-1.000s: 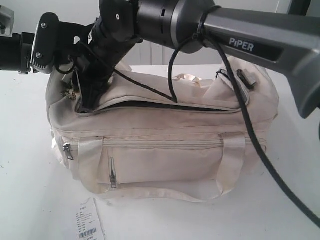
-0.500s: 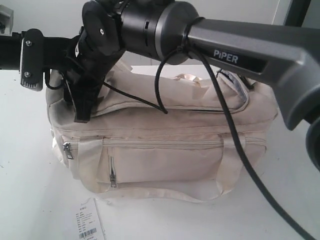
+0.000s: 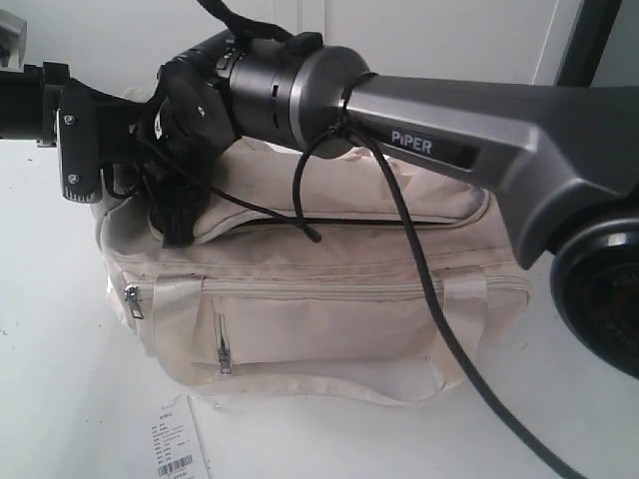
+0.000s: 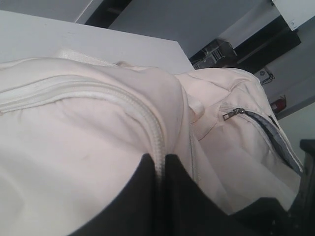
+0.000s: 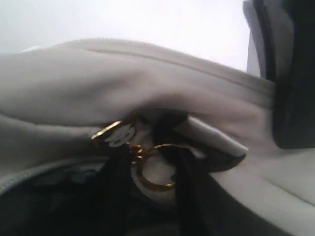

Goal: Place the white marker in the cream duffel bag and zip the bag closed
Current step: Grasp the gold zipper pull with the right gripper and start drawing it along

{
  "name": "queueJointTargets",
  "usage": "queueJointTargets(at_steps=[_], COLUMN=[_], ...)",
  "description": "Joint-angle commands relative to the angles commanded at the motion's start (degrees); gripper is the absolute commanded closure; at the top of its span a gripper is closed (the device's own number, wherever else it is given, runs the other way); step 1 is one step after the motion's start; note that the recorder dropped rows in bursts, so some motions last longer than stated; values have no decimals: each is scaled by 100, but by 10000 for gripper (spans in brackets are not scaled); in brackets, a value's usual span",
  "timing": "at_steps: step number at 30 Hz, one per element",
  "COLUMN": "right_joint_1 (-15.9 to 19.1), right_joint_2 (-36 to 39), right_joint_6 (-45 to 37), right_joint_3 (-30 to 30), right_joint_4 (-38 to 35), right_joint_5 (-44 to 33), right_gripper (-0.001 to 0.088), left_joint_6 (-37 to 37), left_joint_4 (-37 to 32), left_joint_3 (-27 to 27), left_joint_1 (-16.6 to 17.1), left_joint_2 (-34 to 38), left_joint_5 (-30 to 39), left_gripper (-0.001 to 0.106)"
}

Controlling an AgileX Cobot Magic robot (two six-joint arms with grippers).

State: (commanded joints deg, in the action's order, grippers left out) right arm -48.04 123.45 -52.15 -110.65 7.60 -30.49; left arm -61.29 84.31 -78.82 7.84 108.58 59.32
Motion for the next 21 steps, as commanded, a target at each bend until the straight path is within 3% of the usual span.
queueJointTargets(at_steps=[15,21], right_joint_1=[147,147], right_joint_2=[-512,-607], right_joint_6=[2109,2139], right_joint_3=[-14,-14], right_joint_4=[-88,-537], right_joint_5=[-657,-727], right_gripper=[868,868], left_joint_6=[-12,-12], left_joint_4=[-45,-46], left_joint_3=[0,0], left_joint_1=[0,0], left_joint_2=[0,0], left_joint_5=[-114,-127], left_gripper=[1053,1053])
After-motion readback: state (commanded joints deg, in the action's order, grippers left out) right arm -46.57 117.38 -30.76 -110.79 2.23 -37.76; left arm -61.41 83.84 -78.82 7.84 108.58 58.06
